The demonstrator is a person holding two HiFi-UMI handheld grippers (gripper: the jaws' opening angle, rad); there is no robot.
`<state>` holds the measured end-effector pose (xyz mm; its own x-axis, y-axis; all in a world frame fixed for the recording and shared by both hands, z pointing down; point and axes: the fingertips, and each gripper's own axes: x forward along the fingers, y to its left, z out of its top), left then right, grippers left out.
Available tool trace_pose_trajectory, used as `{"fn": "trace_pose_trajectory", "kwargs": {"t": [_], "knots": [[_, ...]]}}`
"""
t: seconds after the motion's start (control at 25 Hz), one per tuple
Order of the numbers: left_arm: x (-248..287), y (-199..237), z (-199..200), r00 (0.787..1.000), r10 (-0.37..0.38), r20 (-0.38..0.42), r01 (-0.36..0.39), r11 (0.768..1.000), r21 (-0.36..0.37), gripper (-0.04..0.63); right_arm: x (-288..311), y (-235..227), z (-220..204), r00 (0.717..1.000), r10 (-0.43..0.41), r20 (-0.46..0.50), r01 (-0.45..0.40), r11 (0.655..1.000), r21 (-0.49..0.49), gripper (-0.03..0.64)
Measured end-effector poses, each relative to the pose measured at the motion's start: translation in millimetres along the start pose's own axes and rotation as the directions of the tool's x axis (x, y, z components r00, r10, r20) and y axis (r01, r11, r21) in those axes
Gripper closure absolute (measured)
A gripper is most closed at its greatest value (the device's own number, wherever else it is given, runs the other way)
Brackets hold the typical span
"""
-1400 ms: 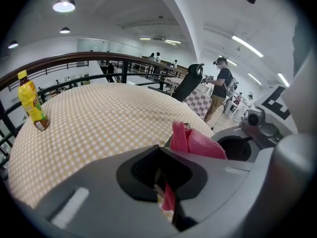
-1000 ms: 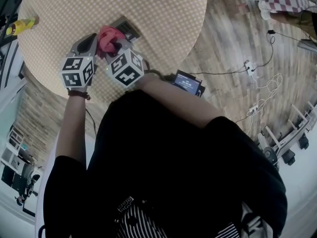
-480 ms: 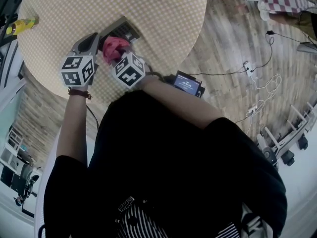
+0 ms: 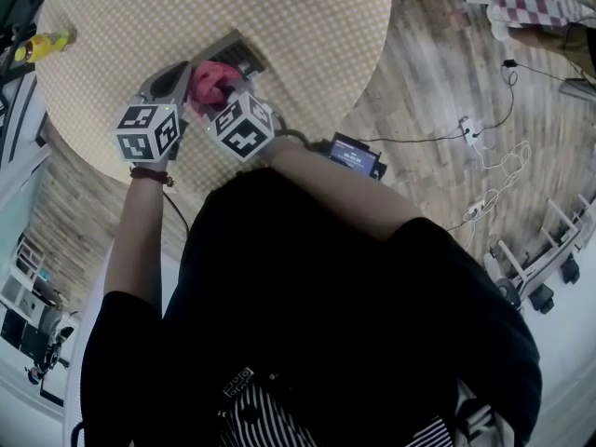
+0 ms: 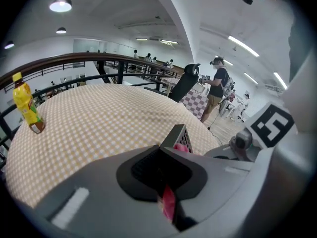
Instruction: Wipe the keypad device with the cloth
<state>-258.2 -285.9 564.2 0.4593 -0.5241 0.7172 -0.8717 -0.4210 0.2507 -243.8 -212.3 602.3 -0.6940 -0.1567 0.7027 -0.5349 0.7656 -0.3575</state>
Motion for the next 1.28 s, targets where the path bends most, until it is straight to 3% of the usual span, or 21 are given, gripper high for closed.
{"fn": "trace_pose_trajectory", "kwargs": {"t": [0.2,0.36,0.64,0.84,1.12,1.28], "knots": [[-1,0,0,1.000,-0.013,-0.002,0.013,1.000,-0.001,0.595,7,8,-20,0.999,0.014,-0.046,-0.014,1.000,0.005,0.541],[1,-2,1,1.000,0.002,-0.006,-0.002,0.999,0.048,0.595,9,8,-27,0.996,0.036,-0.077,-0.036,0.999,0.000,0.541],[2,-2,2,1.000,-0.019,-0.002,0.019,0.999,0.031,0.595,-20,-18,37,0.997,-0.030,0.075,0.020,0.992,0.124,0.541],[2,-1,2,0.999,-0.046,-0.006,0.046,0.999,0.014,0.595,-11,-11,23,0.999,-0.009,0.047,0.004,0.996,0.089,0.541],[2,0,2,1.000,-0.026,0.001,0.026,1.000,0.013,0.595,7,7,-14,0.999,0.024,-0.032,-0.021,0.996,0.082,0.541],[1,-2,2,1.000,-0.024,0.006,0.024,1.000,0.004,0.595,-13,-7,17,0.999,-0.021,0.041,0.016,0.993,0.114,0.541]]}}
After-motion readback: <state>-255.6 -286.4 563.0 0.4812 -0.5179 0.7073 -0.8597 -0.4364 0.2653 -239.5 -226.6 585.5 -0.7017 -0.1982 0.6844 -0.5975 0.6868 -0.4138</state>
